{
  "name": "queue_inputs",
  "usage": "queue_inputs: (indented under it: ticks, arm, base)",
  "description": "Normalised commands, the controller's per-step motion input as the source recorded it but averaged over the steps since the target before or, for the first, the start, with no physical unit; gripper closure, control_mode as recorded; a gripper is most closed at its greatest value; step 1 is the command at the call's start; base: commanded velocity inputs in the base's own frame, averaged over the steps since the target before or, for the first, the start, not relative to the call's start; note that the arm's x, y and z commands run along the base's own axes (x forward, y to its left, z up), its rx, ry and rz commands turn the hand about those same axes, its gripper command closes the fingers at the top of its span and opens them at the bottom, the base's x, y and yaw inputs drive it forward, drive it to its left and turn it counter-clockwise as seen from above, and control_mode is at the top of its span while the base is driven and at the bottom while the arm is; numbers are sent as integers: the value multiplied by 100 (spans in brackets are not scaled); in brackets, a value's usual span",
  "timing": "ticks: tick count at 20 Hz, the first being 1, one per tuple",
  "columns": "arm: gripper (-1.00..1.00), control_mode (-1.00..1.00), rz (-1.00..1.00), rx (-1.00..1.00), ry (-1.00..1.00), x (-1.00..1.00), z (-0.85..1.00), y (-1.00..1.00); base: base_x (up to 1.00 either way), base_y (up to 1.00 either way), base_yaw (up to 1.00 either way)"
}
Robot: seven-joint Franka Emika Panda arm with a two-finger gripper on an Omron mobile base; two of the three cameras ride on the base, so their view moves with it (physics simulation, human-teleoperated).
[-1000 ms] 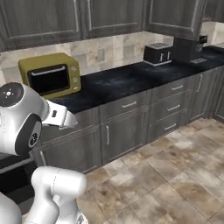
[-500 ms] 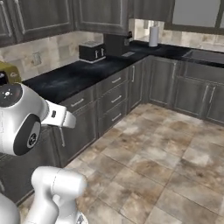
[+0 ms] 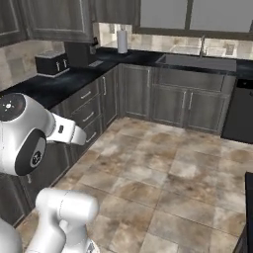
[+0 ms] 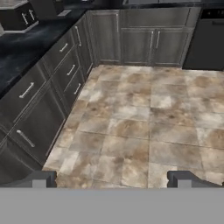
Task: Take 2 condiments from the cabinet and move them on the counter near the stove.Make sure the condiments are lined up with each other, next to each other.
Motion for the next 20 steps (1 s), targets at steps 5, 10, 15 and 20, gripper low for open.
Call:
queue_inputs:
  ticks: [5, 10, 15, 20]
  arm:
    - [-100, 100, 0, 0, 0, 0, 0, 0]
    - [-100, 100, 0, 0, 0, 0, 0, 0]
    - [-100, 100, 0, 0, 0, 0, 0, 0]
    - [-100, 100, 0, 0, 0, 0, 0, 0]
  base:
    - [58, -33, -35]
    - [47, -34, -23]
    - [81, -21, -12]
    - [99, 0, -2]
